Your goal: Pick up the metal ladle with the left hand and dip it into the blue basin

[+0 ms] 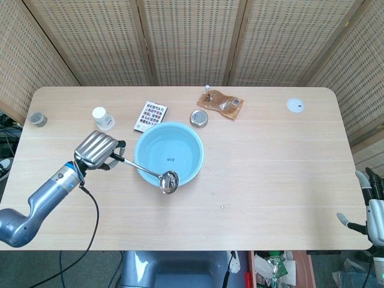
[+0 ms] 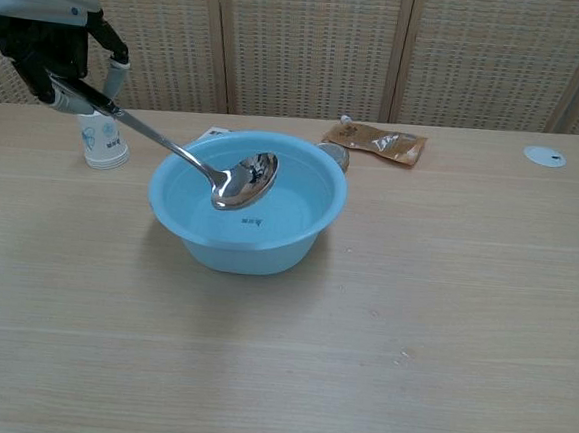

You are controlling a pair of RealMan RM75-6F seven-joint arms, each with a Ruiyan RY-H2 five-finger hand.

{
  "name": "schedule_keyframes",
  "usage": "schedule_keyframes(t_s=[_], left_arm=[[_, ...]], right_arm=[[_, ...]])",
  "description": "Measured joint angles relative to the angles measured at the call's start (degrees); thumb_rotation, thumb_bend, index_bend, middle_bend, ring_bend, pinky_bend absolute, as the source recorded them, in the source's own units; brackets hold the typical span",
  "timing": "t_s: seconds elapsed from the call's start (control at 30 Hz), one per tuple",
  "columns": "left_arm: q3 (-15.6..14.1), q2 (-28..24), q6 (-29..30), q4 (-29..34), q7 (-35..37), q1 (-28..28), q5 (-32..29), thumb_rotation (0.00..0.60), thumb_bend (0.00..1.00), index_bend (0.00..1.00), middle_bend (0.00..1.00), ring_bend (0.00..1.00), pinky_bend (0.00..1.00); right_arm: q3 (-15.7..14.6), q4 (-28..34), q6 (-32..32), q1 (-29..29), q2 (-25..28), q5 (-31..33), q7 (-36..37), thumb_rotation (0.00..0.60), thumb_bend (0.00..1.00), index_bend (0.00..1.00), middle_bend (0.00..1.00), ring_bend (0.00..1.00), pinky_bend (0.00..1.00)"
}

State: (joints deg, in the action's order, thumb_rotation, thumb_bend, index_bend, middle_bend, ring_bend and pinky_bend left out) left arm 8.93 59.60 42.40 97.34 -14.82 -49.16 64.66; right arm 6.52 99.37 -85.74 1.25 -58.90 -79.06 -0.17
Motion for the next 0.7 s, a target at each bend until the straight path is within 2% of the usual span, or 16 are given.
schedule_keyframes(t_s=[0.13, 0.3, 0.47, 0.7], left_arm=[[0.6, 0.2, -2.8, -0.9, -4.5, -4.8, -11.0, 0.600, 0.61, 1.00, 1.00, 1.00, 1.00], [-0.7, 2.5, -4.0, -4.0, -11.9, -12.4, -26.9, 0.600, 0.62, 1.00, 1.00, 1.00, 1.00], [-4.2, 7.6, -4.0, -9.3, -20.3, -20.5, -40.5, 0.600, 0.62, 1.00, 1.00, 1.00, 1.00], [-9.9, 15.7, -3.8, -17.3, -28.7, -27.4, -51.6, 0.600, 0.62, 1.00, 1.00, 1.00, 1.00]], right_arm=[[0.3, -0.4, 0.5, 0.1, 0.3, 0.8, 0.8, 0.600, 0.00, 0.00, 0.00, 0.00, 0.00], [0.6, -0.6, 1.0, 0.2, 0.4, 1.7, 1.3, 0.600, 0.00, 0.00, 0.00, 0.00, 0.00], [1.0, -1.0, 1.7, 0.4, 0.4, 3.0, 1.5, 0.600, 0.00, 0.00, 0.00, 0.00, 0.00], [1.3, -1.3, 2.2, 0.6, 0.6, 3.6, 2.2, 0.600, 0.00, 0.00, 0.00, 0.00, 0.00]])
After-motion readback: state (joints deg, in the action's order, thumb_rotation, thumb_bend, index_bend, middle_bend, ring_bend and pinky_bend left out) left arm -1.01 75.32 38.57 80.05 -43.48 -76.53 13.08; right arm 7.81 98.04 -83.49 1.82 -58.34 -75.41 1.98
